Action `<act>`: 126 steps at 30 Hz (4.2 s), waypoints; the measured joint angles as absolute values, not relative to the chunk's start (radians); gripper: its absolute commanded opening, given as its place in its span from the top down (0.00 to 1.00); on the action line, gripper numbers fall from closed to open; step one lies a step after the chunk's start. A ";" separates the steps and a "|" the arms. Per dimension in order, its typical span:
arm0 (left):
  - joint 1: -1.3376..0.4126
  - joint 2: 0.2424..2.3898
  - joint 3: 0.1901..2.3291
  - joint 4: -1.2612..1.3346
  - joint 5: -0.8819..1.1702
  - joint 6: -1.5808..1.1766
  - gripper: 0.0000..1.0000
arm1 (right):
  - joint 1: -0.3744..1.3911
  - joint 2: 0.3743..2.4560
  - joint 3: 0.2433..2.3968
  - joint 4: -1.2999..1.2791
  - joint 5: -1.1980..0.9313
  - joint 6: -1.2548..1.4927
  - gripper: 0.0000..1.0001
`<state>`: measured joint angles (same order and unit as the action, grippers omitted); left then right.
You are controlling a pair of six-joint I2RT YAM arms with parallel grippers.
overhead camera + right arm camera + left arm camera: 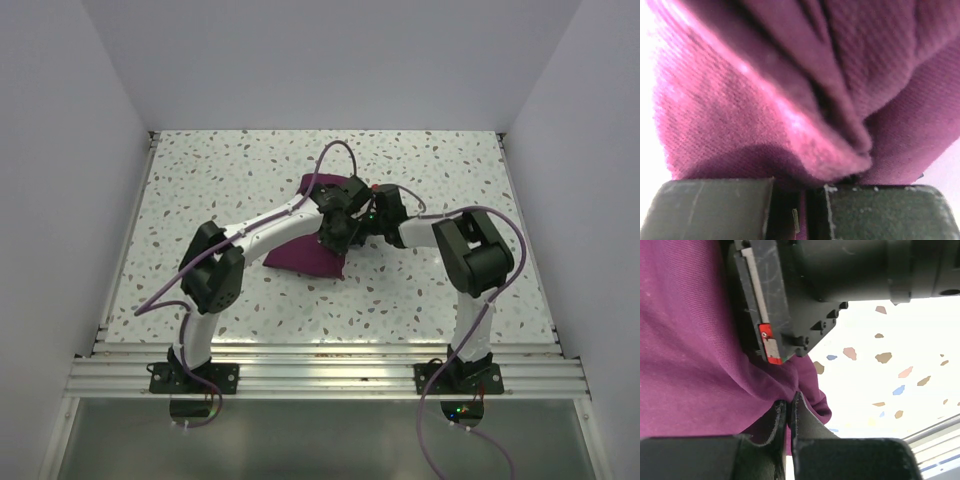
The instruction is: Prepare the surgical pack
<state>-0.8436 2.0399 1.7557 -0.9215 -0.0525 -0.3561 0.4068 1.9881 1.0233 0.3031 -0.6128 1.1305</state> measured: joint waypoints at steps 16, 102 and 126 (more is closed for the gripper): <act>-0.840 1.964 1.662 -0.863 -0.030 -0.350 0.17 | 0.177 1.843 1.113 -0.054 -0.620 0.874 0.93; -0.741 2.287 2.057 -0.823 -0.144 -0.218 1.00 | 0.250 2.117 1.324 0.064 -0.653 1.039 1.00; -0.749 2.144 1.845 -0.711 0.005 -0.225 1.00 | 0.133 1.991 1.610 -0.373 -0.643 0.608 0.43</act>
<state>-0.7494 2.1445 1.8454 -0.7113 0.0048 -0.2253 0.1329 1.9915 1.6104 -0.3725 -0.6430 0.6079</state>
